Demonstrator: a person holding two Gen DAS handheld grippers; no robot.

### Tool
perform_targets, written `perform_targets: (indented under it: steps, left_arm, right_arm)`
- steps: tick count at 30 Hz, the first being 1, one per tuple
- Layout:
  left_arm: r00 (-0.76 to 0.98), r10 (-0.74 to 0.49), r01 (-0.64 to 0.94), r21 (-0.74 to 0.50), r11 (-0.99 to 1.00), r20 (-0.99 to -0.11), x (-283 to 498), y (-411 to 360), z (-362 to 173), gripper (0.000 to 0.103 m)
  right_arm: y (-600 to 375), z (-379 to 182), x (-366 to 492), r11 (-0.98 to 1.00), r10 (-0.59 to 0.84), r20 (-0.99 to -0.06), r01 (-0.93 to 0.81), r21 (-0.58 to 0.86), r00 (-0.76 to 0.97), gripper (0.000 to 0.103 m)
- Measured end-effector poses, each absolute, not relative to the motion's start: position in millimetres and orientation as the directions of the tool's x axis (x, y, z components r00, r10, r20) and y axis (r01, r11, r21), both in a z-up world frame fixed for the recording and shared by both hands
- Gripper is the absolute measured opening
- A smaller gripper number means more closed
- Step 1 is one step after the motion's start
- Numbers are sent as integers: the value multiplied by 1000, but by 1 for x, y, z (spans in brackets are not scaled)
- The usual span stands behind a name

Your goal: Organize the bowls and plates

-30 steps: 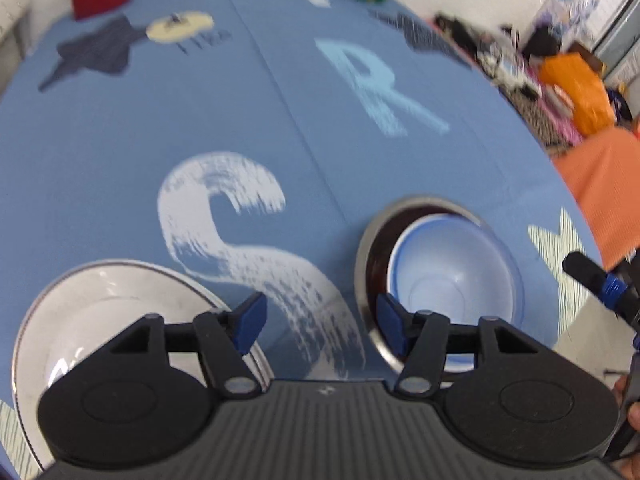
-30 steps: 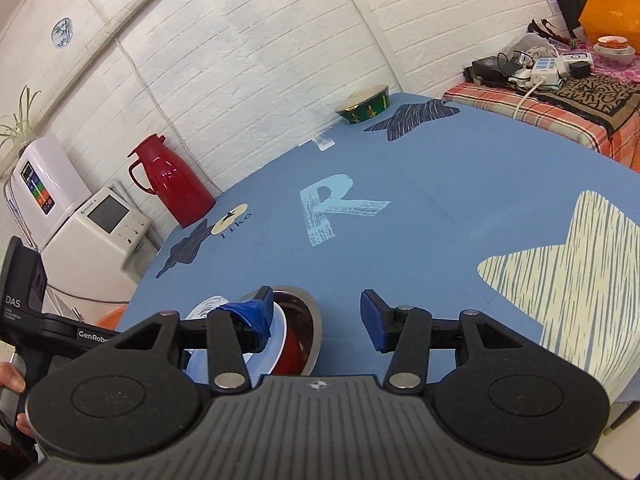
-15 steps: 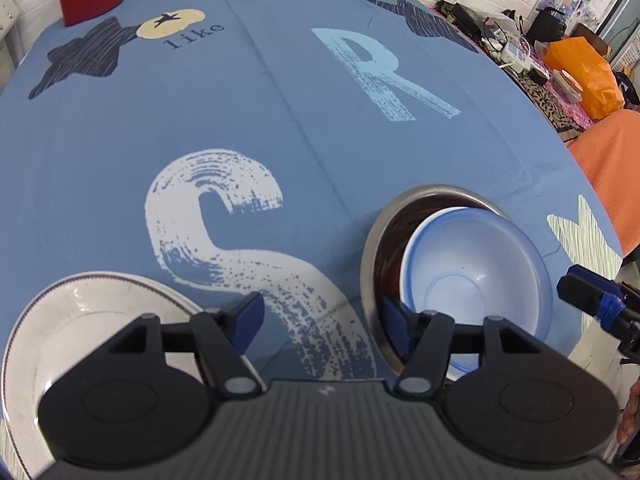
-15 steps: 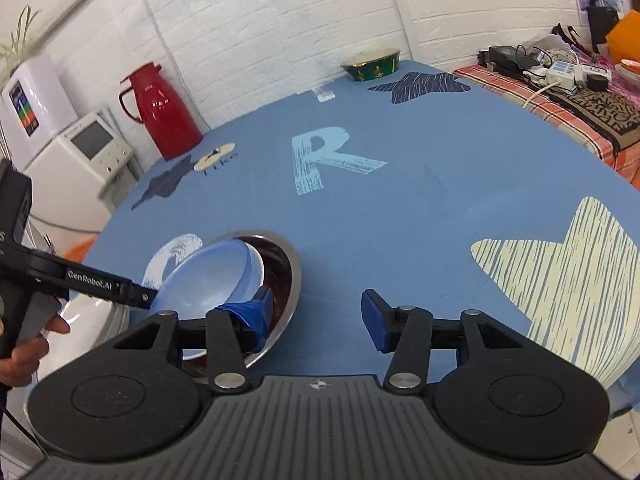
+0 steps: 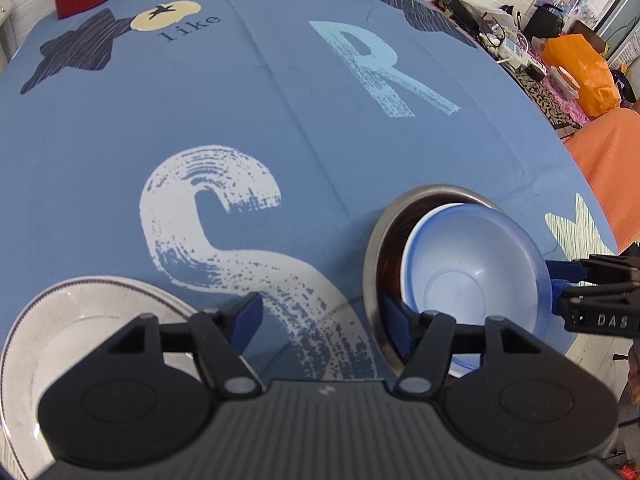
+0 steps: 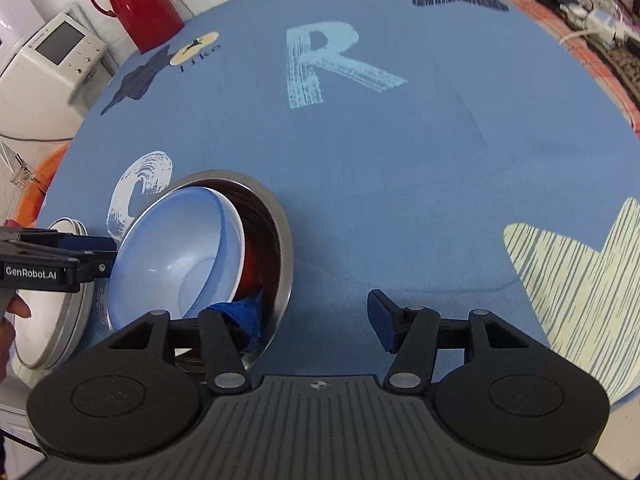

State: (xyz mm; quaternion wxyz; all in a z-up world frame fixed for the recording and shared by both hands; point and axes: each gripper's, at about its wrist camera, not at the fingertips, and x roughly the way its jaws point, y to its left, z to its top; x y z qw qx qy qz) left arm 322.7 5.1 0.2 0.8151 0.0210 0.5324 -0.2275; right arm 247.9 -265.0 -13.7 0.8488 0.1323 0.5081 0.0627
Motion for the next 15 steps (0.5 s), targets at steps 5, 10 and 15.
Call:
perform_targets:
  steps: [5, 10, 15]
  left_arm:
    - [338, -351, 393, -209, 896, -873, 322, 6, 0, 64]
    - [341, -358, 382, -220, 898, -869, 321, 8, -1, 64]
    - [359, -356, 377, -215, 901, -863, 317, 8, -1, 64]
  right_arm:
    - [-259, -15, 245, 961, 224, -855, 39, 273, 468, 43]
    - [-259, -14, 239, 962, 215, -837, 39, 270, 504, 43]
    - [-258, -12, 246, 958, 193, -864, 100, 268, 465, 43]
